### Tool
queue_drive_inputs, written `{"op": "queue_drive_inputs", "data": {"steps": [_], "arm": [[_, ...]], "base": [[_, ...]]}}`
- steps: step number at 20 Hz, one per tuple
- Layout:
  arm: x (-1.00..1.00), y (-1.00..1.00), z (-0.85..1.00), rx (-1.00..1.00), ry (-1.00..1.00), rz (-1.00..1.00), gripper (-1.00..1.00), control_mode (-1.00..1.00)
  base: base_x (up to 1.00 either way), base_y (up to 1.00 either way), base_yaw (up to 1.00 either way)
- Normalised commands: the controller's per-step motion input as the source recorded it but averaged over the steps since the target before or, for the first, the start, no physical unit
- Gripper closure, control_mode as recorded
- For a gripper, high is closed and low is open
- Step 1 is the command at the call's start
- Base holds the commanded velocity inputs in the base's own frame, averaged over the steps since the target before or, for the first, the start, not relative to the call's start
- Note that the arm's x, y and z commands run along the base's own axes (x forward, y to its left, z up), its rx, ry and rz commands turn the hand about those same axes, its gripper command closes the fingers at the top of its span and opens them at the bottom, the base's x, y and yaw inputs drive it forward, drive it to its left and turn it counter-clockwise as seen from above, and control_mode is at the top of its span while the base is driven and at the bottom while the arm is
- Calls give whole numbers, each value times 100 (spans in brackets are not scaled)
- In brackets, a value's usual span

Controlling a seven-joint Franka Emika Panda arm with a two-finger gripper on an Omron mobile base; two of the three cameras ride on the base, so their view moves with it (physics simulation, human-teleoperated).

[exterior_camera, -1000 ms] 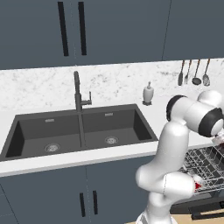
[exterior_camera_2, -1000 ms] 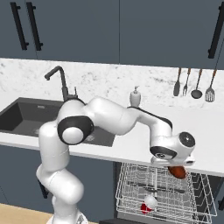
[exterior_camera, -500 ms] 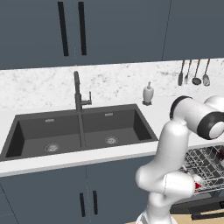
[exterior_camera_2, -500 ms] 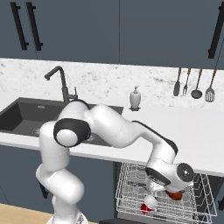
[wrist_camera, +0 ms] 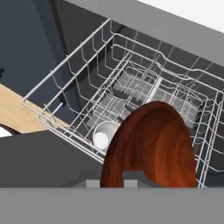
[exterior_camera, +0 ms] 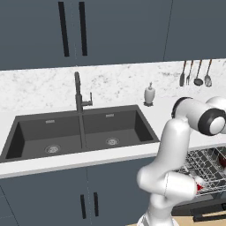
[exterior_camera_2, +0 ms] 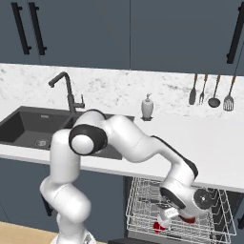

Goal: Pick up the cup and bowl from the counter, place them in the dishwasher, and close the dishwasher door.

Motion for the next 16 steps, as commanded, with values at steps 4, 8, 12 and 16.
{"op": "queue_drive_inputs", "data": {"steps": [4,8,12,16], "arm": [[-9,-32,20,12,-10,4,100,-100],[10,-9,3,1,2,0,100,-100],[23,-14,0,0,7,0,100,-100],[34,-11,-8,0,11,0,100,-100]], "base": [[0,0,0],[0,0,0],[0,0,0],[0,0,0]]}}
